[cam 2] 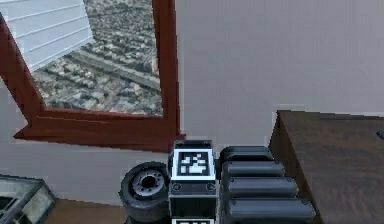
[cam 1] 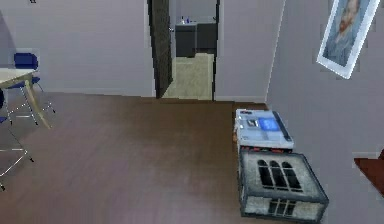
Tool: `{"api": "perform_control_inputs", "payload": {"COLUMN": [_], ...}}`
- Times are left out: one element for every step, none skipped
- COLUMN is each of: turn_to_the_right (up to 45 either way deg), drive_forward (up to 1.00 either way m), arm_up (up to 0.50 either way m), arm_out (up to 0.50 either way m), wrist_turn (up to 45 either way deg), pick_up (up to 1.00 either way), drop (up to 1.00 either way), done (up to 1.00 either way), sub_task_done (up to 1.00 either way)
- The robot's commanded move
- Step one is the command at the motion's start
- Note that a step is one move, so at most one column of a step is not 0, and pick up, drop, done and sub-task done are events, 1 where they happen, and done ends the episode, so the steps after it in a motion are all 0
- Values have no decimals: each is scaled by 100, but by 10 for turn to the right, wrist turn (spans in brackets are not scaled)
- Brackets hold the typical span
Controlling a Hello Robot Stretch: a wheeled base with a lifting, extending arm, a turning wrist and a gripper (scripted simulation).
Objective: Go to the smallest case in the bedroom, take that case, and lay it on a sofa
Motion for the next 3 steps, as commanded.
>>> {"api": "perform_control_inputs", "payload": {"turn_to_the_right": [0, 0, -30], "drive_forward": [100, 100, 0], "arm_up": [0, 0, 0], "arm_out": [0, 0, 0], "wrist_turn": [0, 0, 0], "pick_up": [0, 0, 0], "drop": [0, 0, 0], "done": [0, 0, 0], "sub_task_done": [0, 0, 0]}}
